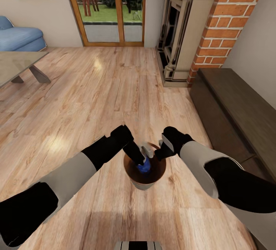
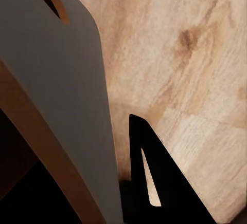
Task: Put the three can of soda from the living room inside the tash can in the kitchen.
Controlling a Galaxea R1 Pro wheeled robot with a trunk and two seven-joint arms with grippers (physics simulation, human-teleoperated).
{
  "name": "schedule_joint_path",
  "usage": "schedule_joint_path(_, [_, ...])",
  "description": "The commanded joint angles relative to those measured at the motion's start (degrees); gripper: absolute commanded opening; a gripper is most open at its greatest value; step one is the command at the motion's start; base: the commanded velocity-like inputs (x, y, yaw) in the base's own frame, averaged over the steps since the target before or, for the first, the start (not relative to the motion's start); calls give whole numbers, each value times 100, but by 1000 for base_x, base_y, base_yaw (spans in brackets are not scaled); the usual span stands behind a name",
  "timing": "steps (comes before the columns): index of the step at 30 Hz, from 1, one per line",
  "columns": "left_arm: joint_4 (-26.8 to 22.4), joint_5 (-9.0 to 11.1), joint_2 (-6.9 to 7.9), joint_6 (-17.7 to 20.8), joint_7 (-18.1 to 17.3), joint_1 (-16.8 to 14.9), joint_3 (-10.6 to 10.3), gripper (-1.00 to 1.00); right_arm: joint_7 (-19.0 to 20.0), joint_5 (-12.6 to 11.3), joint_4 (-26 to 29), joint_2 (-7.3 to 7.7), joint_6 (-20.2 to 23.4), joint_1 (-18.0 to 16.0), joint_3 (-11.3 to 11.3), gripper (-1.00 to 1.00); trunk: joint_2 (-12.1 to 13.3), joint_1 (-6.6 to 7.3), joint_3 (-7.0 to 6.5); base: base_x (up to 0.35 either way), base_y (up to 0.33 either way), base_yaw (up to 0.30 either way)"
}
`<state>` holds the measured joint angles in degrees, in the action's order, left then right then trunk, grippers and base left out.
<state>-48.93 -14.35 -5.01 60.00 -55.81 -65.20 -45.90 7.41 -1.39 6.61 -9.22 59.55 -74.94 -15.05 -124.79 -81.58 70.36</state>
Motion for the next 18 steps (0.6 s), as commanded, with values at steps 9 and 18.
schedule_joint_path(9, [211, 26, -57, 0, 263, 352, -6, -100, 5, -164, 260, -78, 45, -3, 55, -100, 0, 1, -1, 0, 0, 0])
schedule_joint_path(18, [362, 28, -98, 0, 814, 442, -7, -100, -3, -380, 279, -78, 45, -9, 55, -100, 0, 1, -1, 0, 0, 0])
